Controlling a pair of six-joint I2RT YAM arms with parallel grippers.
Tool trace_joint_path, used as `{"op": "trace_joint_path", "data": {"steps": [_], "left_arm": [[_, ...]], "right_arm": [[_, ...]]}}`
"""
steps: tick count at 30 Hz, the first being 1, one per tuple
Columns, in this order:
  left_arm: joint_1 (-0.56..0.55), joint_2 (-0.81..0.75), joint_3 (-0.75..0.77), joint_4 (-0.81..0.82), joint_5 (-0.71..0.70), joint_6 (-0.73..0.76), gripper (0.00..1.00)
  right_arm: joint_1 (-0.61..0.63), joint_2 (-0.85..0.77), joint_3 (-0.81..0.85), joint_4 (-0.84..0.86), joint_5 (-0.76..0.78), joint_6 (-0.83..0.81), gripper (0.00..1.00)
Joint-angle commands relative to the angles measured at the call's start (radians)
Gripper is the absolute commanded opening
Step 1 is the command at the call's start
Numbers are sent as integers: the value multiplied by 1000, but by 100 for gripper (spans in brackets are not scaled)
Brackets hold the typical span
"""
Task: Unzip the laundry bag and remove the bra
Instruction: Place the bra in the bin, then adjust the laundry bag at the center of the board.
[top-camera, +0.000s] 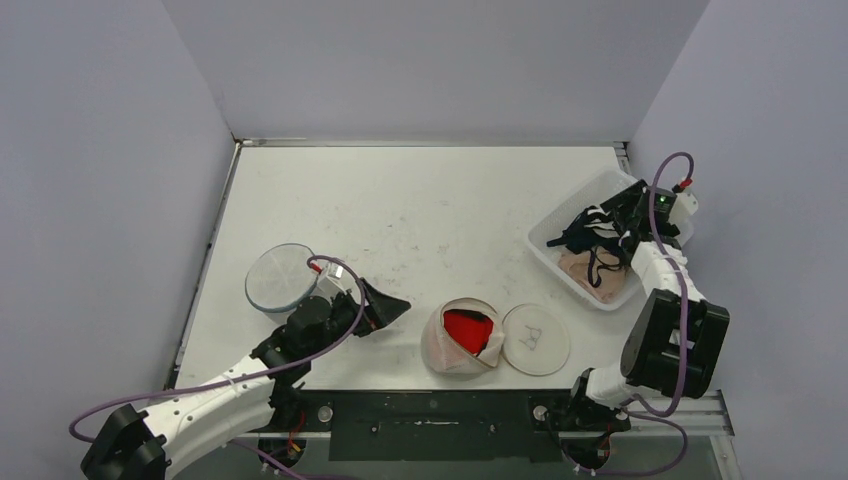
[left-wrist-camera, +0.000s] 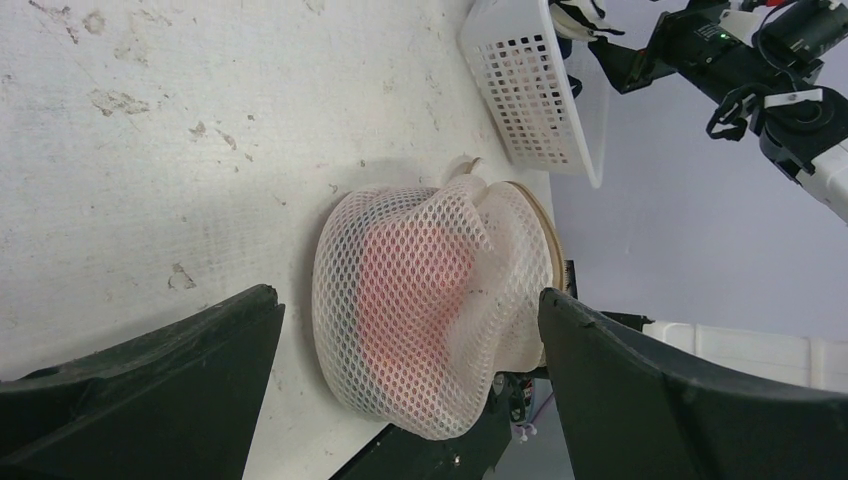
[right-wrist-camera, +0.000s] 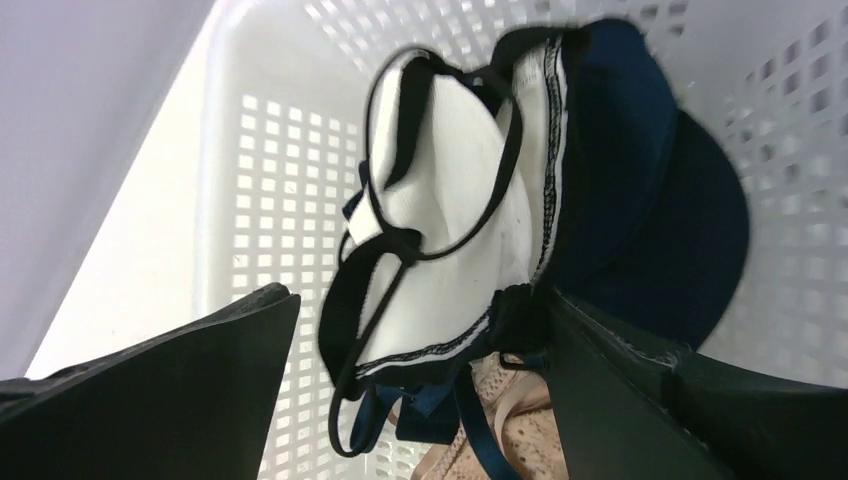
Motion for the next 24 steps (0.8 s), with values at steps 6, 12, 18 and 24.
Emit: {"op": "trace_joint_path", "data": {"steps": [6, 12, 18, 24], "left_arm": [[-1, -55, 55, -113, -27, 19, 96], [-1, -26, 204, -320, -64, 114, 96], [-48, 45, 300, -329, -11, 180, 96], [-310, 169, 452, -420, -231, 240, 98]], "right_arm": [[113, -201, 122, -266, 239, 5, 91], [349, -376, 159, -299, 338, 6, 90], [658, -612, 35, -286, 326, 11, 100], [917, -746, -140, -366, 238, -17, 82]]}}
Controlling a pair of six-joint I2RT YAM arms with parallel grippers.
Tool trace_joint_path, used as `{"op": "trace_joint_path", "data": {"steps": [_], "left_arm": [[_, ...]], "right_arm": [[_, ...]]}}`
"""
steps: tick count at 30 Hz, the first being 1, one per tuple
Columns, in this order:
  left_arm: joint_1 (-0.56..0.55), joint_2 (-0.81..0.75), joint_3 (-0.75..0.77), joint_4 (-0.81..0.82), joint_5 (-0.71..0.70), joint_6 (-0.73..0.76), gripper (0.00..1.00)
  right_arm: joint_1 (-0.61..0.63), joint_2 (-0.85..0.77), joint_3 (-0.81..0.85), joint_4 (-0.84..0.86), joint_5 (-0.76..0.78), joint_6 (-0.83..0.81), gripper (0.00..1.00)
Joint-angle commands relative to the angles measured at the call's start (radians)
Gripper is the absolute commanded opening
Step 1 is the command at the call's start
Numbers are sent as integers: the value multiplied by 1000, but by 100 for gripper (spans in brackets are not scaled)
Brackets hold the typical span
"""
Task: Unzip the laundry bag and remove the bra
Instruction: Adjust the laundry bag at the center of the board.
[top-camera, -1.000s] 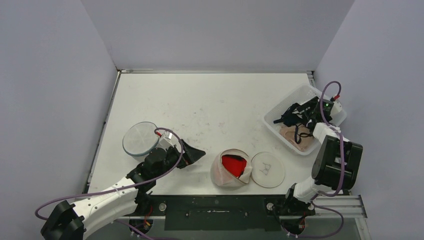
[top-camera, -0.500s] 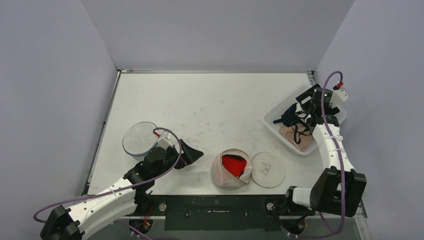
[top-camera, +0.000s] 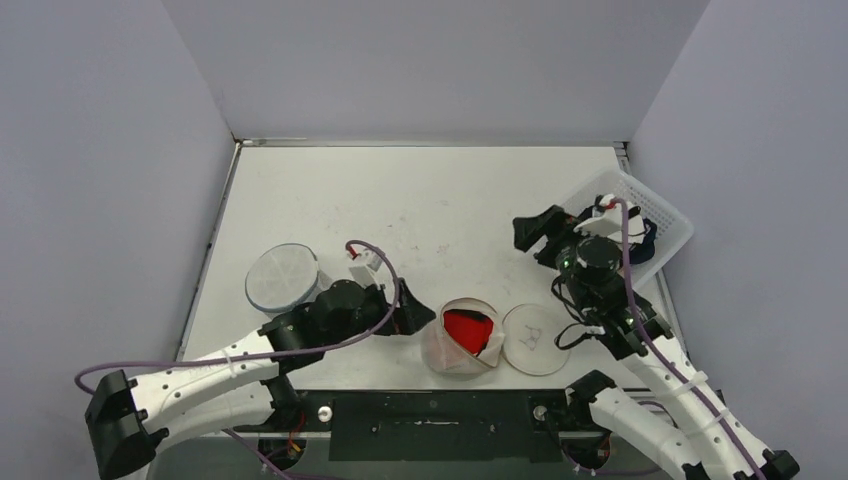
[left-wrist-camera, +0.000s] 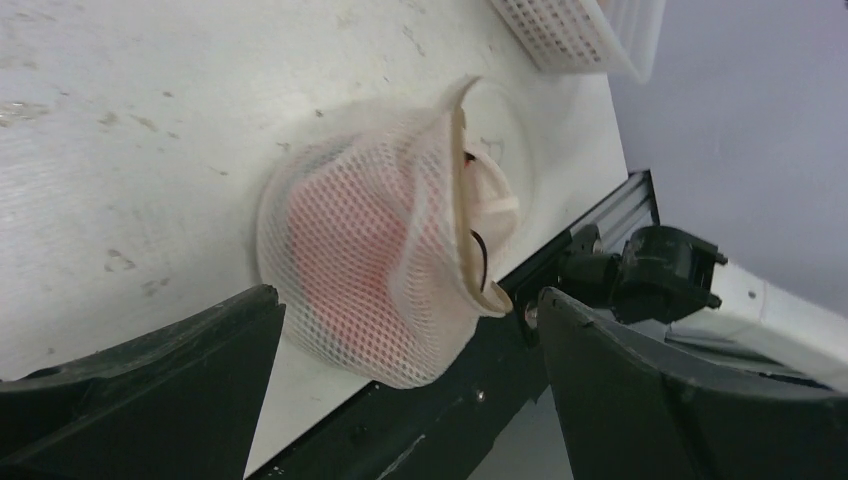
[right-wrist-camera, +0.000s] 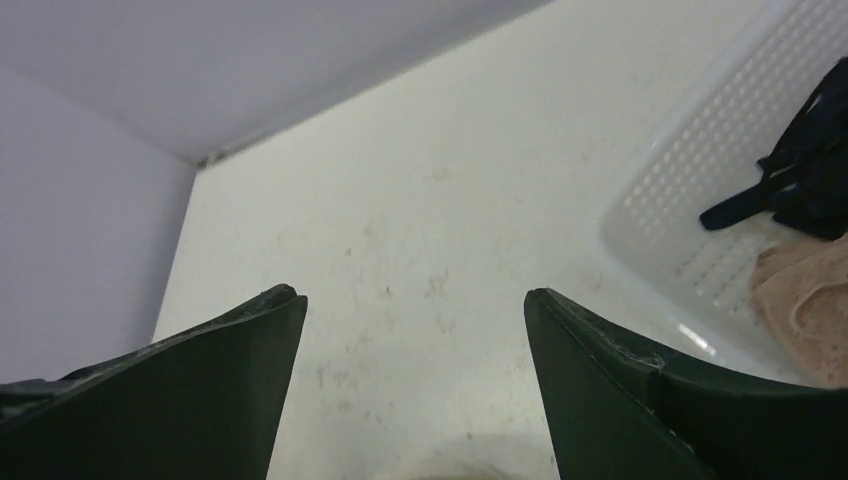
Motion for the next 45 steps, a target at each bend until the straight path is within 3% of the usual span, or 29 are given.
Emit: {"op": "trace_joint_path", "data": {"steps": [1, 3, 8, 14, 17, 23, 28, 36, 45], "left_arm": [[-179, 94, 149, -79, -176, 85, 99], [-230, 158, 191, -100, -223, 103, 100], [-260, 309, 303, -139, -267, 165, 88], [-251, 501, 467, -269, -331, 224, 72], [-243, 551, 492, -290, -337, 229, 59], [-233, 550, 446, -248, -331, 205, 22], [-231, 493, 352, -194, -325, 181, 2], [-223, 283, 215, -62, -366, 209, 0], [-212, 51, 219, -6, -584, 397, 0]], "right_arm": [[191, -58, -150, -83, -14, -11, 79], [276, -100, -223, -84, -4, -1, 75], [421, -178, -384, -58, -2, 71, 72], [467, -268, -470, -89, 38, 132, 73], [472, -268, -483, -111, 39, 146, 74], [476, -240, -516, -114, 7, 162, 73], [498, -161, -511, -97, 9, 164, 59], [594, -37, -424, -11, 115, 94, 8], [613, 86, -242, 208, 271, -253, 5]]}}
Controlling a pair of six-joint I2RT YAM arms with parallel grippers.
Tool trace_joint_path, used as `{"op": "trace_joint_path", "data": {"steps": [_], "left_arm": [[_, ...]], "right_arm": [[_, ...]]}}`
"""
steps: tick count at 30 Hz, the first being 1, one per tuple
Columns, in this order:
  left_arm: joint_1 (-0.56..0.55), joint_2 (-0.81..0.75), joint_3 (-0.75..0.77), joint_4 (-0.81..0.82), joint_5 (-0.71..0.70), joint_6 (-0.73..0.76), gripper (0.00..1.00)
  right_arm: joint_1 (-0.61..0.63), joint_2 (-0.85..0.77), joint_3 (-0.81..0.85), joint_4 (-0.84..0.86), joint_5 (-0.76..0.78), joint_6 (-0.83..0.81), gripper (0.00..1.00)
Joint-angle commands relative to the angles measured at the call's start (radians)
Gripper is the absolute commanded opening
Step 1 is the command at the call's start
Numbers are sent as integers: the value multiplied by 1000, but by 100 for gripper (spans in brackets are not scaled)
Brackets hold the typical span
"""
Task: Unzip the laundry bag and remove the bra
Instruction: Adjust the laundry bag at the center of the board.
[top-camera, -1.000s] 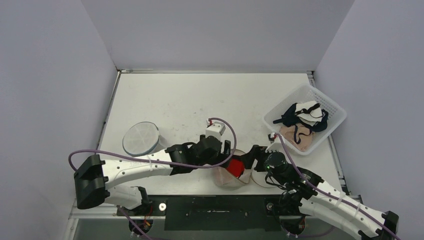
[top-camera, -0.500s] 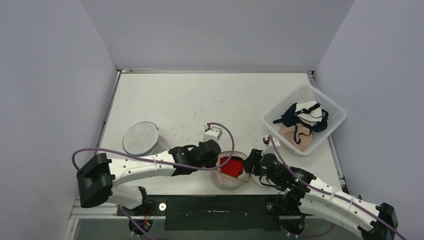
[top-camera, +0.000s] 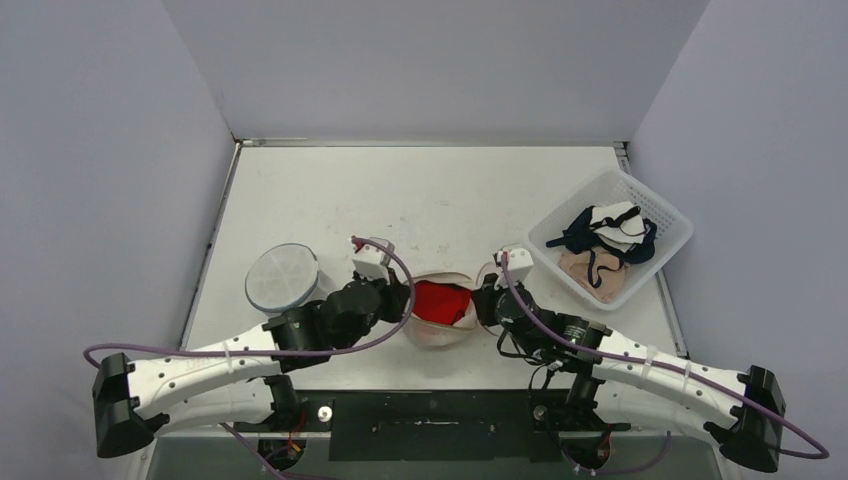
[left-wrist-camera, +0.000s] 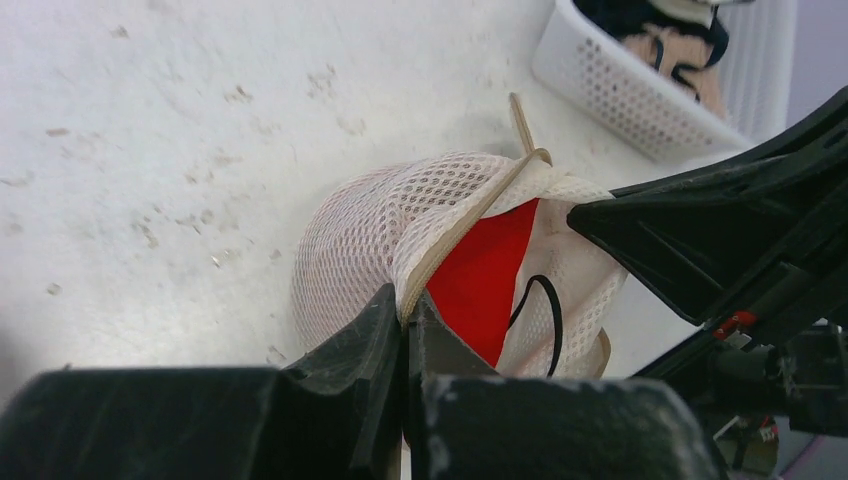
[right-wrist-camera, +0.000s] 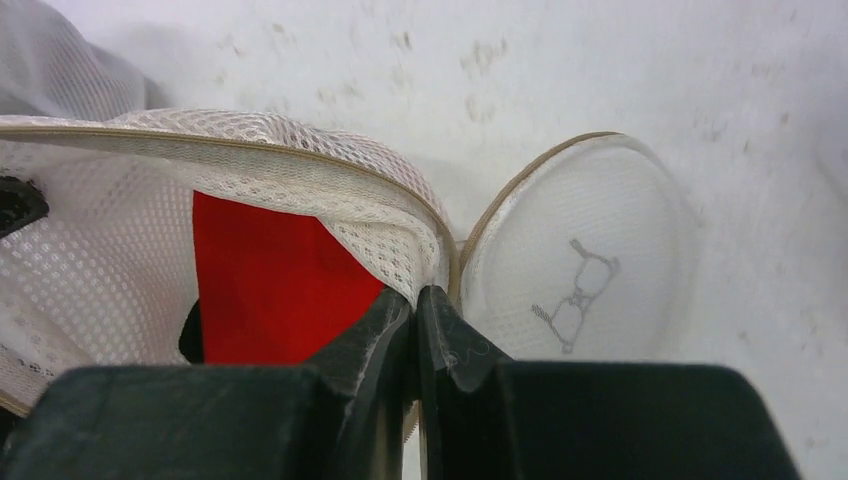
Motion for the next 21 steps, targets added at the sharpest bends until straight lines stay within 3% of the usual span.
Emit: {"op": "trace_joint_path", "data": {"steps": [1, 9, 16, 18, 20, 21], "left_arm": [[15, -90, 9, 107, -147, 119, 0], [43, -38, -184, 182, -105, -11, 0], [44, 110, -248, 296, -48, -75, 0], [43, 138, -240, 301, -37, -72, 0], [42, 152, -231, 298, -28, -70, 0], [43, 155, -222, 296, -22, -67, 0]], "right_arm": [[10, 26, 53, 234, 128, -203, 5], [10, 108, -130, 374, 154, -81, 5], [11, 87, -213, 314, 182, 43, 8], [15, 52, -207, 248, 192, 63, 22], [18, -2, -189, 186, 193, 78, 47], [21, -40, -176, 157, 193, 79, 55]]}}
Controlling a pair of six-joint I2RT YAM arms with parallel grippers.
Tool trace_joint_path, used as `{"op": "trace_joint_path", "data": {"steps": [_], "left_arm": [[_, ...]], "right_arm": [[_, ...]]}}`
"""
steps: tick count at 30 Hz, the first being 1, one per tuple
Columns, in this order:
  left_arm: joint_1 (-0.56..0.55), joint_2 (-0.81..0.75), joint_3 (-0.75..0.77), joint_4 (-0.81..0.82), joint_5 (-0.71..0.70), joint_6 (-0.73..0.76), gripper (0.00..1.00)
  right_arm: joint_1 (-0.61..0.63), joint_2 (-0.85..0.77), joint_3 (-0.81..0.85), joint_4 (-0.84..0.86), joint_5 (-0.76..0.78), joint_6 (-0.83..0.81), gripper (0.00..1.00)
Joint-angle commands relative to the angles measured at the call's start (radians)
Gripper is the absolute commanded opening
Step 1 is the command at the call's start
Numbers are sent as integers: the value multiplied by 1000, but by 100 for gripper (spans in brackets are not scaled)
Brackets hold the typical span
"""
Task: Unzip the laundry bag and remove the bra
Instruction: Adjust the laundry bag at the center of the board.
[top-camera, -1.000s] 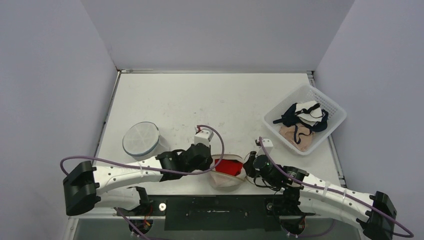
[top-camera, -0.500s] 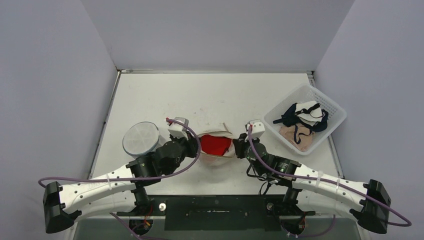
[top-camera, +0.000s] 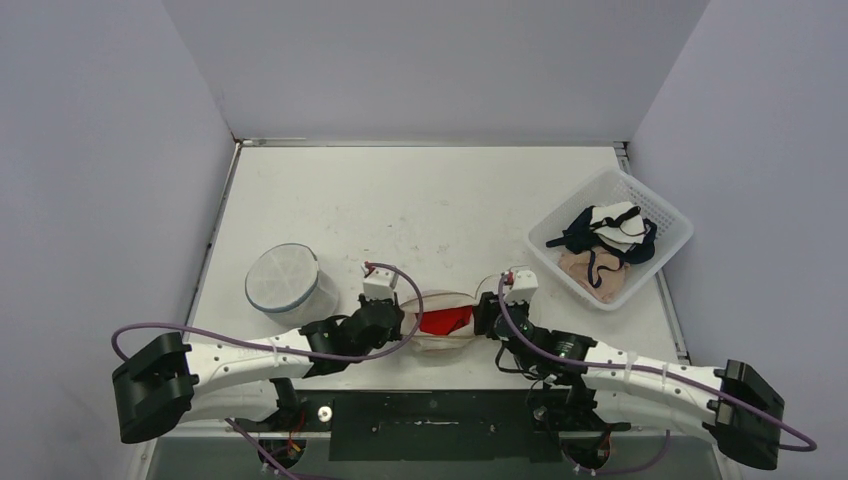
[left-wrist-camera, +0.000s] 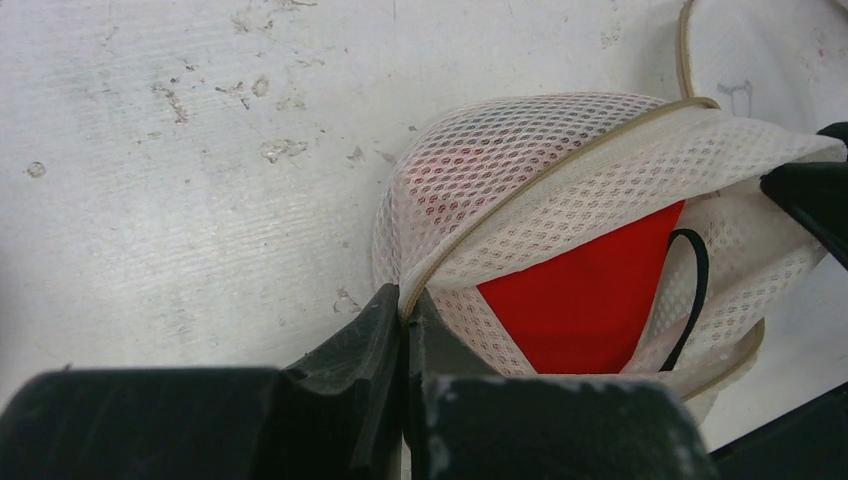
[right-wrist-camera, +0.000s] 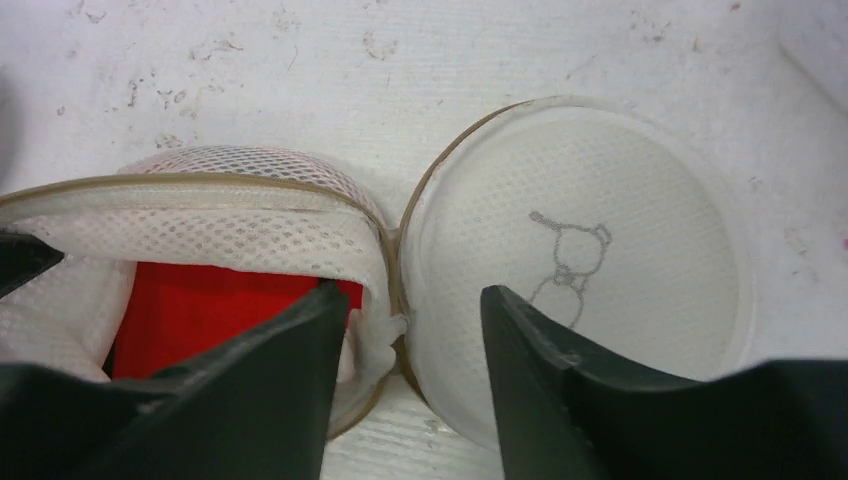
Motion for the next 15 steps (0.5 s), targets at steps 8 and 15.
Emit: {"op": "trace_joint_path", "data": {"steps": [8, 15], "left_arm": [[9, 49, 145, 7, 49, -4, 0], [10, 151, 225, -8, 95, -18, 0]], "right_arm": [[26, -172, 145, -82, -191, -52, 62], [25, -37, 132, 28, -260, 1, 51]]}}
